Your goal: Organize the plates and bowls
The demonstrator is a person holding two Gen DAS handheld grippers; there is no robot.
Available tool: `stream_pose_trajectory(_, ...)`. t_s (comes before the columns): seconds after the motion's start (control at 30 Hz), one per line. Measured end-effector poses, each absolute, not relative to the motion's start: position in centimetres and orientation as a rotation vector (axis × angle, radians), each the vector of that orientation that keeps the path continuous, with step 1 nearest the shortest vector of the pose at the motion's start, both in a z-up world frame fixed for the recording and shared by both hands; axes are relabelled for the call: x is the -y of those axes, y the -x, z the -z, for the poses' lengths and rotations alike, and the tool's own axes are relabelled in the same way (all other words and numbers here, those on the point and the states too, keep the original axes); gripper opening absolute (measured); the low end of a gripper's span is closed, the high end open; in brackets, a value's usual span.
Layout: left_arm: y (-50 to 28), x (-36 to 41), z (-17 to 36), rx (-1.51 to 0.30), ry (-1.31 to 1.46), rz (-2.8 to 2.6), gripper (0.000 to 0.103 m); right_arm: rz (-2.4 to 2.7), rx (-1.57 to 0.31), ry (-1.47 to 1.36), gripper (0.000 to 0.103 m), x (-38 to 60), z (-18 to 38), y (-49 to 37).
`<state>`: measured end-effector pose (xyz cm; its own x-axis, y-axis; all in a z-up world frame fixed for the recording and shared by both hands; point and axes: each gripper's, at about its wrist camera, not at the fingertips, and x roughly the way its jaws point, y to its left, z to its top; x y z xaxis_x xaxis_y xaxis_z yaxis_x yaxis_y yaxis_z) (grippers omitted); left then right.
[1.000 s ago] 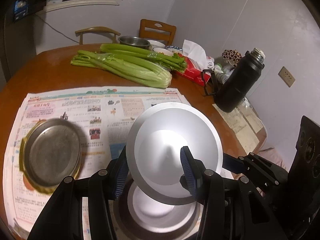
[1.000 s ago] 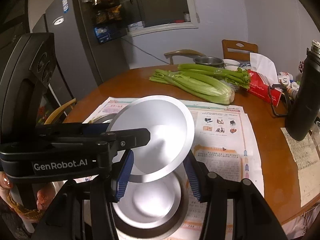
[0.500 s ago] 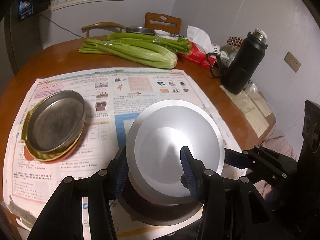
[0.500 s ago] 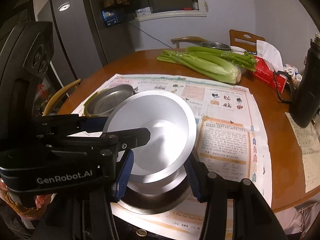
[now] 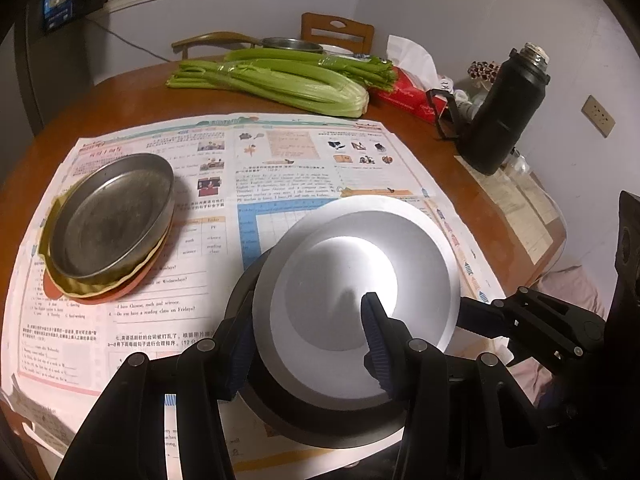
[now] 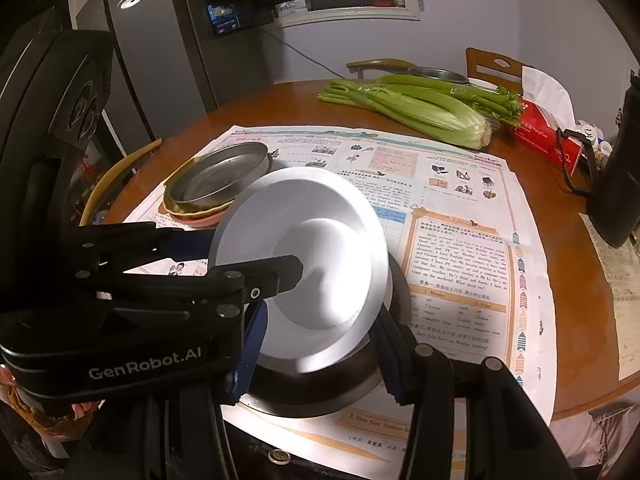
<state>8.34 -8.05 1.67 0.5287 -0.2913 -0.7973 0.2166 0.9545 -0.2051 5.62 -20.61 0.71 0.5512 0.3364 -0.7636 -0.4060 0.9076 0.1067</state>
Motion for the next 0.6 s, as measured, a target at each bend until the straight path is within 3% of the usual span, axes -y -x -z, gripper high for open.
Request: stream_pose_trajectory(0.6,-8.5,6.9,-1.7,-0.965,0.112,0.286,0.051,-0.392,-0.849,0.099,0.052,21.4,-1.4,-5.7)
